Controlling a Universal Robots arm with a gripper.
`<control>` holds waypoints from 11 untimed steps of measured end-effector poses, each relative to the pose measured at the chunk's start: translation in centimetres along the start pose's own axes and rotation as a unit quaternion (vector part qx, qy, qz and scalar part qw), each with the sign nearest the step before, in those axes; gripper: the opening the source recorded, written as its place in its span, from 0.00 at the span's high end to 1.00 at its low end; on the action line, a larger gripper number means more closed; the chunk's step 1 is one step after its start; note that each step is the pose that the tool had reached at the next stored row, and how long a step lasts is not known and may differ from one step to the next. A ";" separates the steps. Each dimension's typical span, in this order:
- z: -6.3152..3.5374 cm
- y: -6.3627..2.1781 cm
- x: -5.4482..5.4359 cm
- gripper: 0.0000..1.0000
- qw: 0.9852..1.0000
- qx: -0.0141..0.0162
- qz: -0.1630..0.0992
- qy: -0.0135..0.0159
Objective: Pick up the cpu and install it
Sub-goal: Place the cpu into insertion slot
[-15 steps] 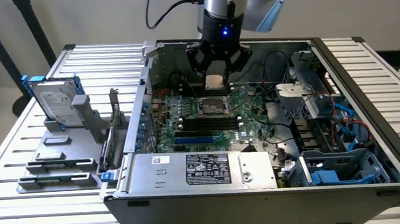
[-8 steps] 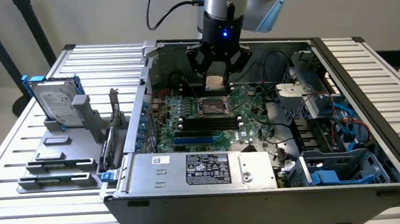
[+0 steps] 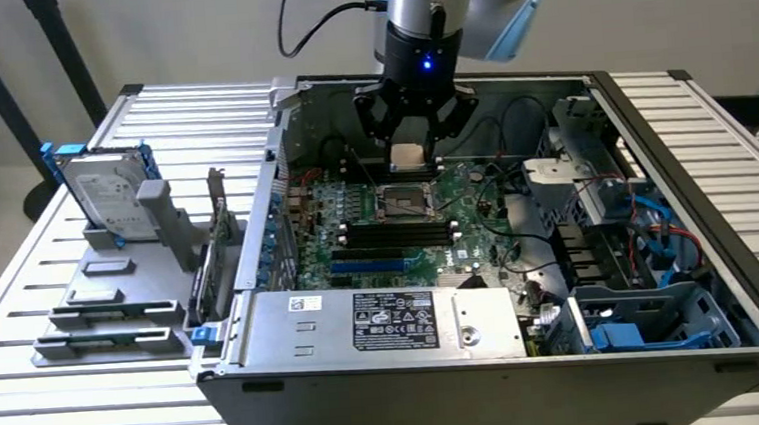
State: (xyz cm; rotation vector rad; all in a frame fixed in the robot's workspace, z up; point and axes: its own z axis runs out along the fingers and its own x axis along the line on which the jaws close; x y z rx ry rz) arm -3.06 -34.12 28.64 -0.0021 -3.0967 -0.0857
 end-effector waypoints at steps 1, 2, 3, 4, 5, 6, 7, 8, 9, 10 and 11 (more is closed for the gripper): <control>0.00 0.00 0.0 0.45 1.000 0.000 0.000 0.000; 0.00 0.00 0.0 0.45 1.000 0.000 0.000 0.000; 0.00 0.00 0.0 0.45 1.000 0.000 0.000 0.000; 0.01 0.00 0.0 0.45 1.000 0.000 0.004 0.000; 0.03 0.00 0.0 0.45 1.000 -0.001 0.012 -0.001; 0.05 0.00 0.0 0.45 1.000 -0.001 0.021 -0.001; 0.09 -0.01 0.0 0.45 1.000 -0.001 0.030 -0.002; 0.13 -0.01 0.0 0.45 0.999 -0.002 0.039 -0.002; 0.18 -0.01 0.0 0.45 0.999 -0.002 0.048 -0.003; 0.22 -0.01 0.0 0.45 0.998 -0.003 0.057 -0.003; 0.27 -0.01 0.0 0.45 0.998 -0.003 0.066 -0.004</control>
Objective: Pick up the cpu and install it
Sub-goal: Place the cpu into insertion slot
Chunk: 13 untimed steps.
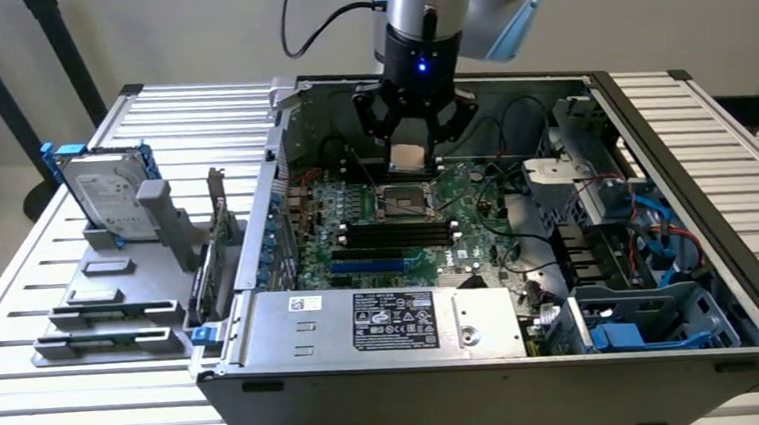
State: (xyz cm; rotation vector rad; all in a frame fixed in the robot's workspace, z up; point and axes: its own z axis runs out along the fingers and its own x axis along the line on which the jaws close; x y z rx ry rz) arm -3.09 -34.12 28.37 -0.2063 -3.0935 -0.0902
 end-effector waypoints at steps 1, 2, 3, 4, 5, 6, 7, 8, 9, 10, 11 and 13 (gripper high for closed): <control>0.05 0.00 0.0 0.45 1.000 0.000 0.009 0.000; 0.09 -0.01 0.0 0.45 1.000 -0.001 0.018 -0.001; 0.14 -0.01 0.0 0.45 1.000 -0.001 0.028 -0.002; 0.19 -0.01 0.0 0.45 0.999 -0.002 0.037 -0.002; 0.25 -0.02 0.0 0.45 0.999 -0.002 0.046 -0.003; 0.30 -0.02 0.0 0.45 0.998 -0.002 0.055 -0.003; 0.36 -0.02 0.0 0.45 0.998 -0.003 0.064 -0.004; 0.42 -0.03 0.0 0.45 0.997 -0.003 0.073 -0.004; 0.48 -0.03 0.0 0.45 0.997 -0.004 0.082 -0.005; 0.54 -0.03 0.0 0.45 0.996 -0.004 0.091 -0.005; 0.59 -0.04 0.0 0.45 0.995 -0.004 0.100 -0.006; 0.71 -0.04 0.0 0.45 0.993 -0.005 0.118 -0.007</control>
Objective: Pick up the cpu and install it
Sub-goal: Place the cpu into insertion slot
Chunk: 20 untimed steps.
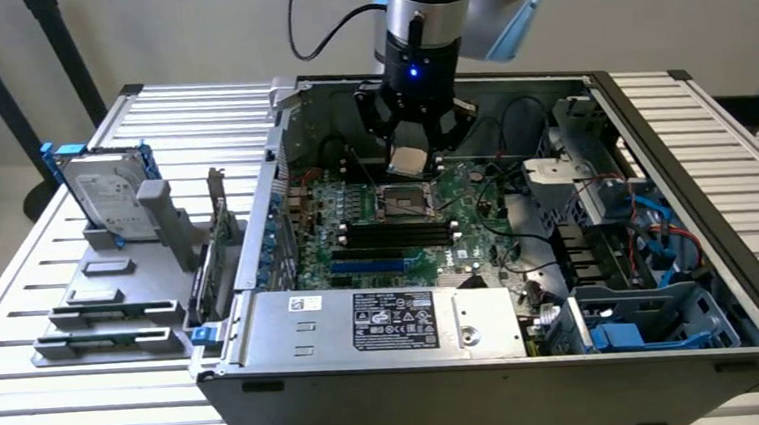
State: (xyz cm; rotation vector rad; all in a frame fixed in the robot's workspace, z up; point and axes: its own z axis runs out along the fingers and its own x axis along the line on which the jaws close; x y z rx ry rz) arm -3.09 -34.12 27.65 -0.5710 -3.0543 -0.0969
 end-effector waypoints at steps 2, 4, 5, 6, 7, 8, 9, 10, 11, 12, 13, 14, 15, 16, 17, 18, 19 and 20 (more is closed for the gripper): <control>0.13 0.00 0.0 0.45 1.000 -0.001 0.018 -0.001; 0.26 -0.02 0.0 0.45 0.999 -0.002 0.037 -0.002; 0.33 -0.02 0.0 0.45 0.999 -0.002 0.046 -0.003; 0.39 -0.02 0.0 0.45 0.998 -0.002 0.055 -0.003; 0.46 -0.03 0.0 0.45 0.998 -0.003 0.064 -0.004; 0.53 -0.03 0.0 0.45 0.997 -0.003 0.073 -0.004; 0.61 -0.03 0.0 0.45 0.997 -0.004 0.082 -0.005; 0.68 -0.04 0.0 0.45 0.996 -0.004 0.091 -0.005; 0.75 -0.04 0.0 0.45 0.995 -0.004 0.100 -0.006; 0.82 -0.04 0.0 0.45 0.994 -0.005 0.109 -0.006; 0.89 -0.05 0.0 0.45 0.993 -0.005 0.118 -0.007; 0.96 -0.05 0.0 0.45 0.992 -0.006 0.127 -0.007; 1.03 -0.06 0.0 0.45 0.991 -0.006 0.136 -0.008; 1.10 -0.06 0.0 0.45 0.989 -0.006 0.145 -0.008; 1.17 -0.06 0.0 0.45 0.988 -0.007 0.154 -0.008; 1.24 -0.07 -0.1 0.45 0.987 -0.007 0.163 -0.009; 1.31 -0.07 -0.1 0.45 0.985 -0.008 0.172 -0.010; 1.39 -0.08 -0.1 0.45 0.983 -0.008 0.181 -0.010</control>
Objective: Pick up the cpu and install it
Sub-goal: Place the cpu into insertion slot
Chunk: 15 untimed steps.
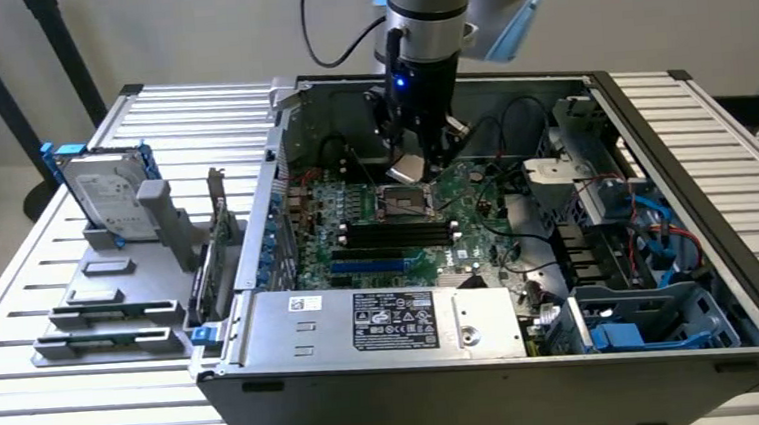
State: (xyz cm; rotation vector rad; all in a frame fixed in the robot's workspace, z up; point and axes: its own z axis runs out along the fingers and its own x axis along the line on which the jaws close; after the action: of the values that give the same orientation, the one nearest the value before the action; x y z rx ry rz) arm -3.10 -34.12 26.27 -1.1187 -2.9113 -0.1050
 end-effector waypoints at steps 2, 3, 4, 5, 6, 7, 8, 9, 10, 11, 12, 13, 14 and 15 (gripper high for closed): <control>0.15 -0.01 0.0 0.45 1.000 -0.001 0.018 -0.001; 0.23 -0.01 0.0 0.45 1.000 -0.001 0.027 -0.001; 0.30 -0.01 0.0 0.45 0.999 -0.002 0.036 -0.002; 0.38 -0.02 0.0 0.45 0.999 -0.002 0.046 -0.003; 0.45 -0.02 0.0 0.45 0.998 -0.002 0.055 -0.003; 0.53 -0.03 0.0 0.45 0.998 -0.003 0.064 -0.004; 0.60 -0.03 0.0 0.45 0.997 -0.003 0.073 -0.004; 0.67 -0.04 0.0 0.45 0.997 -0.004 0.081 -0.005; 0.74 -0.04 0.0 0.45 0.996 -0.004 0.090 -0.005; 0.81 -0.04 0.0 0.45 0.995 -0.004 0.099 -0.005; 0.89 -0.05 0.0 0.45 0.994 -0.005 0.109 -0.006; 0.96 -0.05 0.0 0.45 0.993 -0.005 0.118 -0.007; 1.03 -0.06 0.0 0.45 0.992 -0.006 0.127 -0.007; 1.09 -0.06 0.0 0.45 0.991 -0.006 0.136 -0.008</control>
State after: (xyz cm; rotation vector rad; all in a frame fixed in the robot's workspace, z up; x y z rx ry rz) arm -3.10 -34.12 25.17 -1.5090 -2.7400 -0.1089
